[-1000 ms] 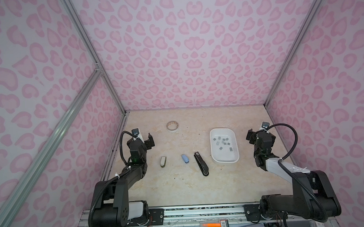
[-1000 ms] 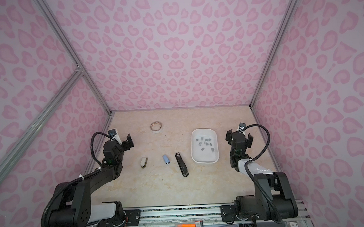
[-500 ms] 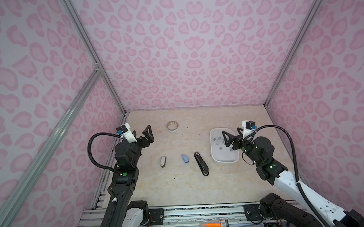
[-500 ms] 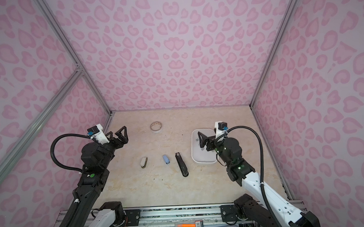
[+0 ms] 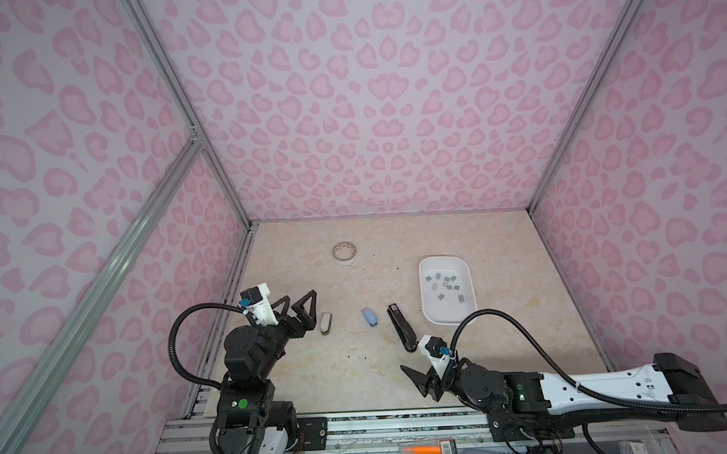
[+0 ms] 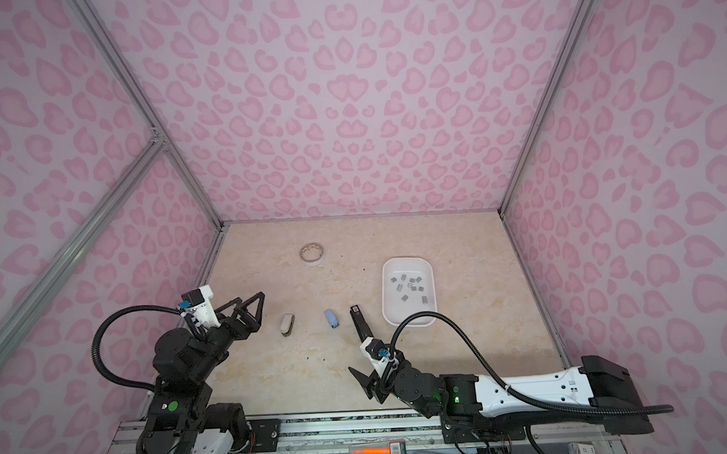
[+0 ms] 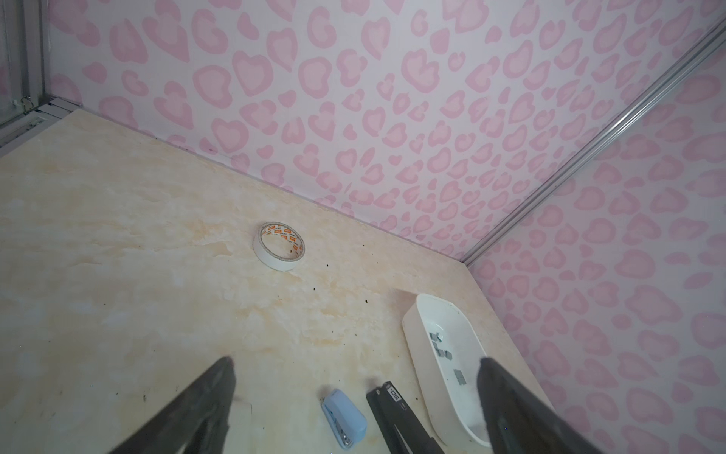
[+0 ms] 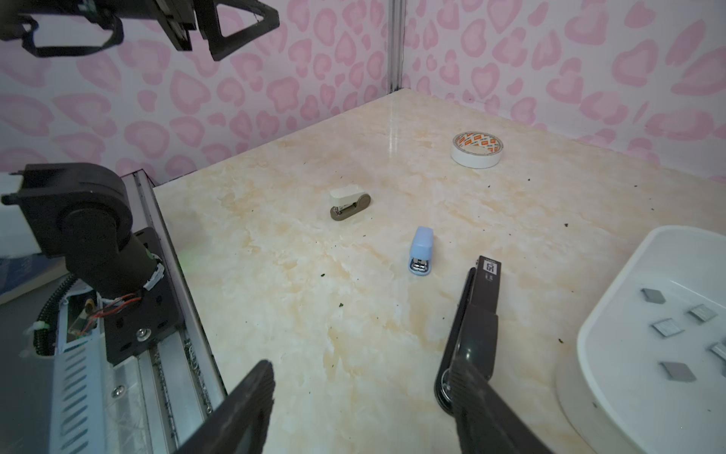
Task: Load the staples into the stapler
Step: 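Reach the right gripper down to the large black stapler while the left arm rises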
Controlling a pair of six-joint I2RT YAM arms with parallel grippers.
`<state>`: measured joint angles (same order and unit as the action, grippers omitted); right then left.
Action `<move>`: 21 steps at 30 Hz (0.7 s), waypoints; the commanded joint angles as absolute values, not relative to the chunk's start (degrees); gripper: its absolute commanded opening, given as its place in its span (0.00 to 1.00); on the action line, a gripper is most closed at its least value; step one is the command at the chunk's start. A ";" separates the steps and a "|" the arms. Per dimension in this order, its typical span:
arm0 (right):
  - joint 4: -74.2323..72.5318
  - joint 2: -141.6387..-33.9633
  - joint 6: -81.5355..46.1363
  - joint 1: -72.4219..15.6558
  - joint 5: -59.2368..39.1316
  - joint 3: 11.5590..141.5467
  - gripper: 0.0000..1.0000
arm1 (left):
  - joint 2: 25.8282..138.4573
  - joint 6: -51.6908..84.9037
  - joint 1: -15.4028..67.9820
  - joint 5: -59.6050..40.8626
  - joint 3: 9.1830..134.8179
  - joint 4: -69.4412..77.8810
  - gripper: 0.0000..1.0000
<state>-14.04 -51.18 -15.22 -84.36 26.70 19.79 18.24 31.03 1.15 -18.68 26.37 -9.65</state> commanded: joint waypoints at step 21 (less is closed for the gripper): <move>-26.65 -65.20 -21.78 -73.21 23.67 13.37 0.74 | 9.74 27.22 1.45 -34.98 23.54 -3.07 0.99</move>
<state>-21.56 -61.69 -21.67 -73.69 26.48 12.38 8.71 28.29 1.26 -32.12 23.59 -5.98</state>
